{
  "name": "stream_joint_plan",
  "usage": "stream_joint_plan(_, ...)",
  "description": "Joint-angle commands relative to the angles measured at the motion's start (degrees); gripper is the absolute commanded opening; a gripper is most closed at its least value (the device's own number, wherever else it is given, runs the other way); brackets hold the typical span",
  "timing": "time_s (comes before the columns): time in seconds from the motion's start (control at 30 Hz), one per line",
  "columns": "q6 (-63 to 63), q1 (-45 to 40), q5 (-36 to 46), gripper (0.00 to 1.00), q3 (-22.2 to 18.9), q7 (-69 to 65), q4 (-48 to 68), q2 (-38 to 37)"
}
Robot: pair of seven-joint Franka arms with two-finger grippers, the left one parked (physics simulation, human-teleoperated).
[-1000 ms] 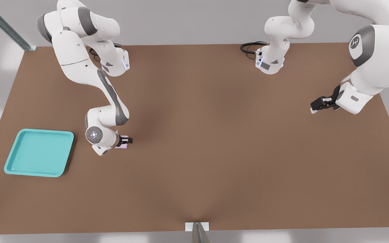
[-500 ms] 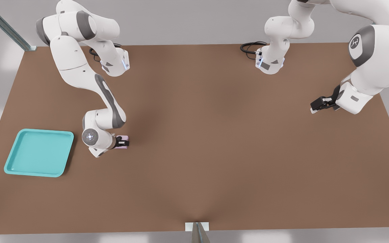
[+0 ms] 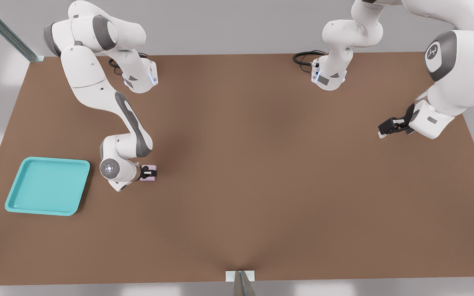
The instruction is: Keep left arm still and place phone on the tray with right arm
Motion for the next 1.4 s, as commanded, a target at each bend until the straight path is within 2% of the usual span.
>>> stream_joint_plan(0.0, -2.05, -0.05, 0.06, 1.0, 0.0, -1.09, 0.03, -0.04)
stream_joint_plan(0.23, -0.38, 0.04, 0.32, 1.0, 0.18, -1.09, 0.2, -0.04)
stream_joint_plan(0.33, 1.55, -4.71, 0.32, 1.0, 4.83, -1.26, -0.15, 0.05)
stream_joint_plan(0.7, 3.23, -4.89, -0.12, 1.0, 4.84, -2.85, -0.41, 1.89)
stream_joint_plan(0.77, 3.14, -4.97, -0.12, 0.86, 4.84, -2.93, -0.41, 1.81)
stream_joint_plan(0.87, 2.96, -4.97, -0.12, 0.78, 4.84, -2.85, -0.41, 1.72)
stream_joint_plan(1.1, 0.15, -5.58, -0.12, 0.78, 4.84, -4.25, 0.29, -1.53)
stream_joint_plan(1.3, -2.93, -12.62, -0.21, 0.78, 4.84, -11.46, 1.7, -7.33)
stream_joint_plan(1.37, -3.54, -16.13, -4.16, 0.78, 4.84, -13.56, 1.7, -8.3)
